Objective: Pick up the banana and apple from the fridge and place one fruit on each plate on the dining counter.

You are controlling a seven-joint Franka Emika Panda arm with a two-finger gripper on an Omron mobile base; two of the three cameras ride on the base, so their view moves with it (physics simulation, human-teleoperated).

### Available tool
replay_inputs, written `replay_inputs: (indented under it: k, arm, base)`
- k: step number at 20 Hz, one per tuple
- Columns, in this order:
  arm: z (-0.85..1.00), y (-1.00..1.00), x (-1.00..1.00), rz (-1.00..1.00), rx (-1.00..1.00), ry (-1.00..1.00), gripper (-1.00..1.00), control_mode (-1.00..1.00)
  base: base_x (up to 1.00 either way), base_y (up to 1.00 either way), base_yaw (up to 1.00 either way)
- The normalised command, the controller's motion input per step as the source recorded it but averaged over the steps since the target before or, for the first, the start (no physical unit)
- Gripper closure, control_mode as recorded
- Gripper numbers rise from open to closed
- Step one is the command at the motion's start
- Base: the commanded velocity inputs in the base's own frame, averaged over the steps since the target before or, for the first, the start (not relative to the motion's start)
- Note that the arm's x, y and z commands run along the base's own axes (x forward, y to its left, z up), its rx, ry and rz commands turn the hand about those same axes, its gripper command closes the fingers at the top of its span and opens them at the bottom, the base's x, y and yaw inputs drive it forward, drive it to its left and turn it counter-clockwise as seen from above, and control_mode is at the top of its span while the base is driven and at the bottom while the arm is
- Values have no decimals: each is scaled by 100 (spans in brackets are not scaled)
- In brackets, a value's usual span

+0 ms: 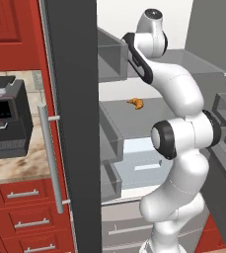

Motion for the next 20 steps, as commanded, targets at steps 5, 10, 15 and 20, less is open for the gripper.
replay_inputs:
  k: [5,10,15,20]
  arm:
    - [0,0,0,0,0,0,100,-100]
    - [0,0,1,0,0,0,100,-100]
    - [0,0,0,0,0,-21,100,-100]
    - [0,0,0,0,0,-38,100,-100]
  base:
    - [0,0,0]
    - [0,0,0]
    - [0,0,0]
    - [0,0,0]
